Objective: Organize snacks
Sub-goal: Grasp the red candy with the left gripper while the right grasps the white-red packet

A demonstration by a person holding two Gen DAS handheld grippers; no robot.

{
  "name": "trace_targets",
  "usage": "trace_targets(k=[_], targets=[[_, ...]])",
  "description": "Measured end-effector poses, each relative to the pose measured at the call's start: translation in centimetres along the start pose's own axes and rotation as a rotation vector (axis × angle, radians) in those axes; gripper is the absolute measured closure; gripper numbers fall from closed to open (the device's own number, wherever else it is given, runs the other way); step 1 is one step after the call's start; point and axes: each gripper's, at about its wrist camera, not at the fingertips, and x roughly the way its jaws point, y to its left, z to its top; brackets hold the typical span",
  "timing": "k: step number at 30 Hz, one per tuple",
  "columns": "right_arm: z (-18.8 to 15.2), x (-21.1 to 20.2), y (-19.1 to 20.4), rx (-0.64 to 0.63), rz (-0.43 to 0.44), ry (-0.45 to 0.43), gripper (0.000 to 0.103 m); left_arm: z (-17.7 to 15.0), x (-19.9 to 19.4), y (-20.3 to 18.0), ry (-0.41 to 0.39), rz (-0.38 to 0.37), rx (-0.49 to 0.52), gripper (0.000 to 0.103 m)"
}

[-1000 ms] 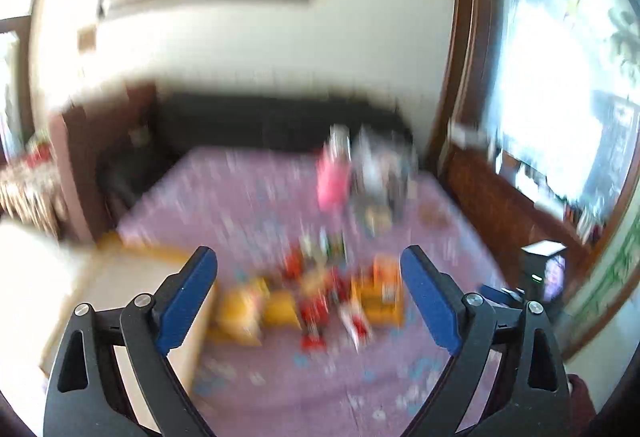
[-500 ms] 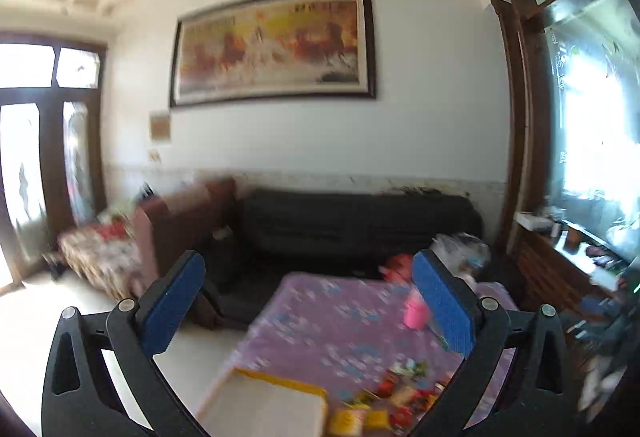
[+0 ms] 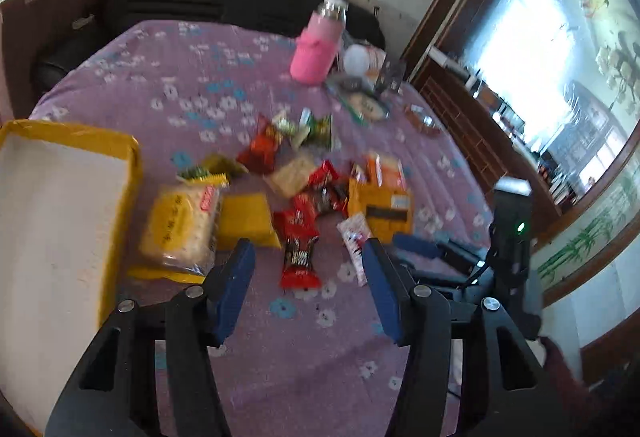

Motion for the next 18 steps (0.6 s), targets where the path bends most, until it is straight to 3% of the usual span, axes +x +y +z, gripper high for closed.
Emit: trace_targets(k=[6,7,9,12,18], targets=[[0.0,1.6,1.7,-0.079,-0.049,-0.030,0.050,-1.5,1.0,-1.8,0.046,0.009,0.084,0.048],[0.1,1.9,1.9,-0.093,-0.059,-0.036,0.053,-1.6,1.4,-1.8,0.049,0.011,0.089,0.049],[0.1,2.5,2.3,-0.110,-0.046,-0.023,0.091,-2.1,1.7,-1.7,0.049,-0.001,0.096,0.053],[-0.2,2.3,1.8,-0.074,0.011,-0.034,0.101,-2.1,2.4,-2.2,0.069,-0.002,0.116,0.057],[-0.9,0.9,-0.7,0.046,0.120,-0.106,0.102,-2.1,3.7,-3.2,0.085,0.013,0.139,0.060]])
